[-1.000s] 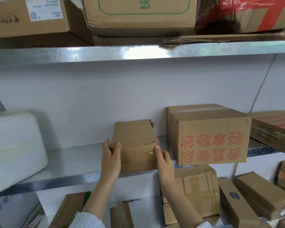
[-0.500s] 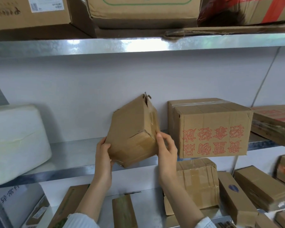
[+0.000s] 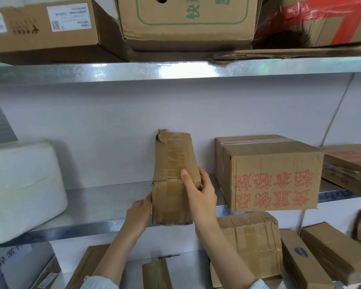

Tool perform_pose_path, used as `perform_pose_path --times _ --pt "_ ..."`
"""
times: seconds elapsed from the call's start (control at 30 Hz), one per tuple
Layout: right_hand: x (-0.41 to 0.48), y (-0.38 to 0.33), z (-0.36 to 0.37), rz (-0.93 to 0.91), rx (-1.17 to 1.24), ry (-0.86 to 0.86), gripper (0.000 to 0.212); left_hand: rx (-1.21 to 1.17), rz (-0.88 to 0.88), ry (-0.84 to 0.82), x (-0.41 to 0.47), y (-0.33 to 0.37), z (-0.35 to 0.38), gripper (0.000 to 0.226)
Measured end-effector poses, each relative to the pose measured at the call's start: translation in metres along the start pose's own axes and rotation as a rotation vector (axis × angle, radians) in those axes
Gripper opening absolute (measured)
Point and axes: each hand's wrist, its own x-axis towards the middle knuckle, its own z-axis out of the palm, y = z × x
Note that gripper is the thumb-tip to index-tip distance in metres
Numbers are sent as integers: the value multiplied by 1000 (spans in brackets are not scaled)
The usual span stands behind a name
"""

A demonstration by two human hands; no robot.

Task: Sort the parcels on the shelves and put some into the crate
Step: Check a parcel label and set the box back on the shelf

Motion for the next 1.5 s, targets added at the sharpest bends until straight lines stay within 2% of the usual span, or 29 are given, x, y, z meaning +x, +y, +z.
perform_pose_path --times 0.07,0.17,0.23,0.3,0.37,0.4,0.47,0.53,0.57,0.63,0.7,0.73,0.77,0.83,0.9,1.1,1.23,1.4,1.5 --pt "2 -2 6 12 -41 20 43 -57 -54 -43 4 6 -1 52" --pt "10 -2 17 36 -76 58 47 -159 -53 -20 15 18 -7 46" --pt "17 3 25 68 -110 58 59 -195 51 65 15 26 -14 45" --pt "22 7 32 118 -87 65 75 -163 227 160 11 42 -23 35" --pt "25 10 35 154 -16 59 85 -83 427 233 11 66 -32 26" --pt "25 13 35 166 24 41 84 -9 466 227 16 77 -34 27" --pt "22 20 34 217 119 5 79 242 432 172 24 100 -31 46" --pt "21 32 28 304 241 50 79 476 361 104 24 120 -20 65" --pt "22 38 24 344 274 101 72 543 311 75 21 128 -13 77" --pt "22 48 13 403 240 211 42 616 203 23 23 139 -3 106" --pt "22 57 3 418 148 254 13 668 114 -45 31 140 3 128" --pt "22 62 -1 415 107 253 6 712 88 -85 31 142 3 134" --pt "23 67 -3 409 68 236 4 731 76 -121 34 142 4 132" --pt "23 69 -5 428 38 183 6 720 91 -178 38 141 2 108" --pt "22 68 -6 450 43 124 11 663 121 -158 42 139 -3 94" --pt "19 69 -4 467 80 40 27 529 118 -62 33 131 -14 103" --pt "16 66 -9 488 188 -76 32 424 161 -66 26 121 -41 84" --pt "11 58 -1 456 396 -263 32 103 107 -72 20 85 -83 67" --pt "8 58 7 419 379 -351 36 -131 95 -42 14 61 -90 51"
